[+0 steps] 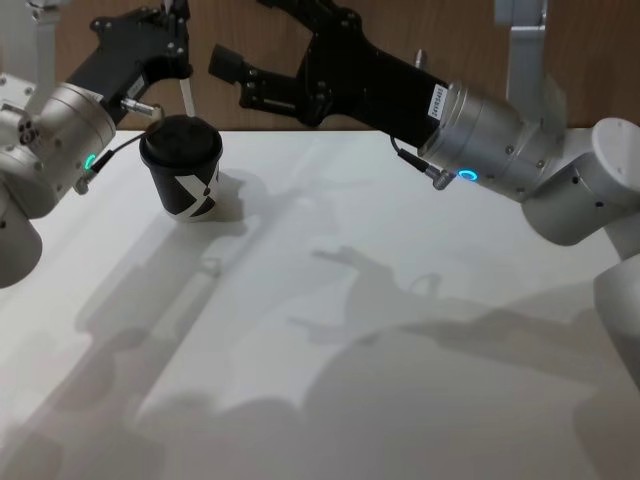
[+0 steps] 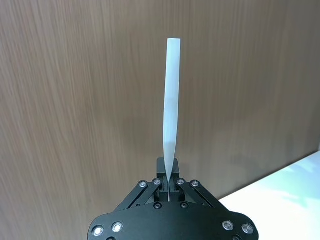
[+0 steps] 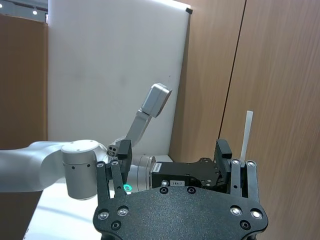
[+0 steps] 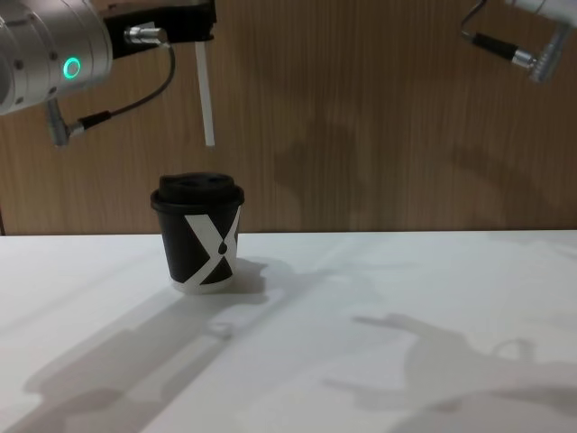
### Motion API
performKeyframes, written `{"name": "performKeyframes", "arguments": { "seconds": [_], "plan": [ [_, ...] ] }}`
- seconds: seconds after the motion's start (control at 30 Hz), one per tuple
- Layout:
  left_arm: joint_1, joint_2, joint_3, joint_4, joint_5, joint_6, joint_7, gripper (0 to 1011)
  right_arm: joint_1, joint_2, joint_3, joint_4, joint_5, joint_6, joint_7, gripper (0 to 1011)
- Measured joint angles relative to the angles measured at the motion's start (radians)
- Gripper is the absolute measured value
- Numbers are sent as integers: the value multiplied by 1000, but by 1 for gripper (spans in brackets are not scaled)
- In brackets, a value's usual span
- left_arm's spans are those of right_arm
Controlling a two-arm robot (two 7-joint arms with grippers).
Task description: Pick up the straw with one hand, pass it to the other hand, and insert it into the cup.
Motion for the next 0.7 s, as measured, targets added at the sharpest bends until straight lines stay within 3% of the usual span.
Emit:
{"name": "performKeyframes", "arguments": {
  "seconds": [0.7],
  "plan": [
    [-37,-28,17,68,65,23,20,13,0,0,0,0,0,0,0,1001]
  ]
}}
